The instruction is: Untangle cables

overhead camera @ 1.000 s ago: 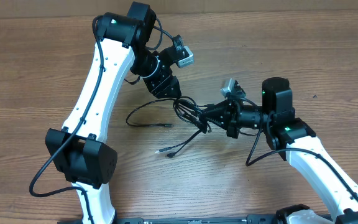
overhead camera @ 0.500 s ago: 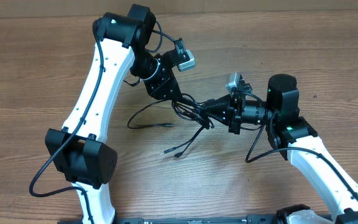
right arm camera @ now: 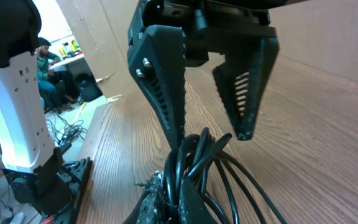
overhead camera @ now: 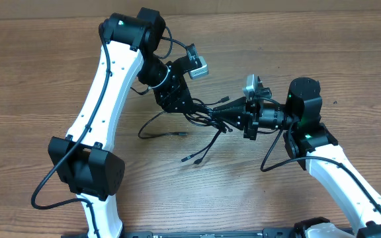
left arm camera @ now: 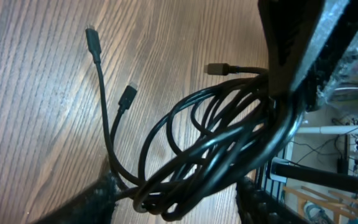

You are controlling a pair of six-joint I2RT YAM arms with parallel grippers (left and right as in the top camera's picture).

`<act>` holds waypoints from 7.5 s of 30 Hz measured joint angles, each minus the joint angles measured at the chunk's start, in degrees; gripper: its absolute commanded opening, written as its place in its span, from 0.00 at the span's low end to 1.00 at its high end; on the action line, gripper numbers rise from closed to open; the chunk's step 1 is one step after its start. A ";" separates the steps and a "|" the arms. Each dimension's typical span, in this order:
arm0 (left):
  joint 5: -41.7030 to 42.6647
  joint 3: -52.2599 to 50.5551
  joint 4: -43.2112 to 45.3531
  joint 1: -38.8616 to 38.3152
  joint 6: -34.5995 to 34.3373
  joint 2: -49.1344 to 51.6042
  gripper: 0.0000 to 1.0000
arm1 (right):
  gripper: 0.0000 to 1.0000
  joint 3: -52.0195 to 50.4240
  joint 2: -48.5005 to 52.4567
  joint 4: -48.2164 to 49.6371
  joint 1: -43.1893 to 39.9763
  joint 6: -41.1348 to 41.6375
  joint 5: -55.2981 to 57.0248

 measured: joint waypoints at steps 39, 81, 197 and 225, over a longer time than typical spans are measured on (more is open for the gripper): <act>-13.99 -0.02 9.40 0.04 -26.91 0.00 0.05 | 0.04 -0.02 0.31 17.92 -0.31 13.92 0.22; 1.25 -0.04 4.46 0.11 -13.16 0.02 0.05 | 0.75 0.39 0.52 -13.35 -5.25 8.02 14.10; -21.22 -0.07 7.50 -0.74 -8.04 0.02 1.00 | 0.49 0.20 6.25 -48.46 1.14 -20.28 44.87; -21.38 -0.07 7.50 -0.74 -8.04 0.00 1.00 | 0.04 0.72 -6.82 -35.26 -1.16 -13.35 14.23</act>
